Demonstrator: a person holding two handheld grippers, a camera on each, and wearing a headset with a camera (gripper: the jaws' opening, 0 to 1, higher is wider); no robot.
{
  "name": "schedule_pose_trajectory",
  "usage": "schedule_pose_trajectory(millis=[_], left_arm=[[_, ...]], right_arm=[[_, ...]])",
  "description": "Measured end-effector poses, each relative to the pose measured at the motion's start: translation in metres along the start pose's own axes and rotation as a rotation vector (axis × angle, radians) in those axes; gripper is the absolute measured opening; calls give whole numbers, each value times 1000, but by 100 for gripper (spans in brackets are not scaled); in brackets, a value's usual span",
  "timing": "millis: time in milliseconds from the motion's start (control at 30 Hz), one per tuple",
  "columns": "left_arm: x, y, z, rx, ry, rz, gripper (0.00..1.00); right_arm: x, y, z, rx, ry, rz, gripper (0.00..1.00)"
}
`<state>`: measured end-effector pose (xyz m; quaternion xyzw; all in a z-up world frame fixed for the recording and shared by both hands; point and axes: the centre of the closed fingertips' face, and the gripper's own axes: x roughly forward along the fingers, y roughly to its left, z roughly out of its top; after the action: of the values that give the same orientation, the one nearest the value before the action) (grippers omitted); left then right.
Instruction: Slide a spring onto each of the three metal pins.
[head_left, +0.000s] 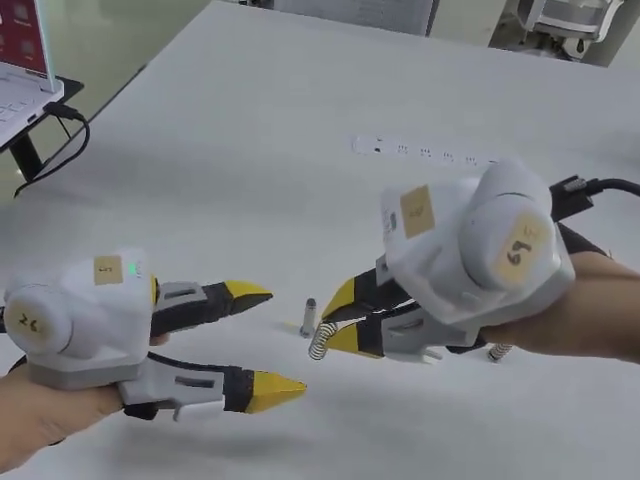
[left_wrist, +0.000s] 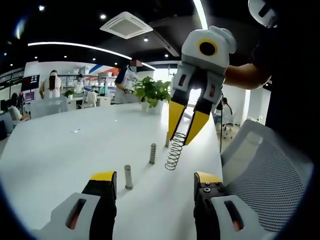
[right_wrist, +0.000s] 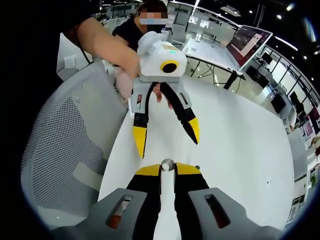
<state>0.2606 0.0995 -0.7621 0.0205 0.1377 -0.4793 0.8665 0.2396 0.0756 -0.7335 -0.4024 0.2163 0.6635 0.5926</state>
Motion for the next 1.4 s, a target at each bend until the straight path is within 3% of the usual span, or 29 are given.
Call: schedule_pose_trajectory(millis=[167,533,633,933,1400], left_arm=[[-4,8,2,-38,-32,48,73],[-8,18,2,-67,-29,79,97],[-9,17,-1,-58,-12,78,98],[-12,17,0,-65,-31,89,98],[-16,18,-4,-78,-27,94,98]], right_arm=[[-1,-2,-2,11,3,-6,5],[-3,-6,-6,18,11,-16,5],[-4,-7,-8,22,14,-16,5],[-5,-9,-12,20,25,-14,5],[-1,-30,-17,19,46,-31,5]])
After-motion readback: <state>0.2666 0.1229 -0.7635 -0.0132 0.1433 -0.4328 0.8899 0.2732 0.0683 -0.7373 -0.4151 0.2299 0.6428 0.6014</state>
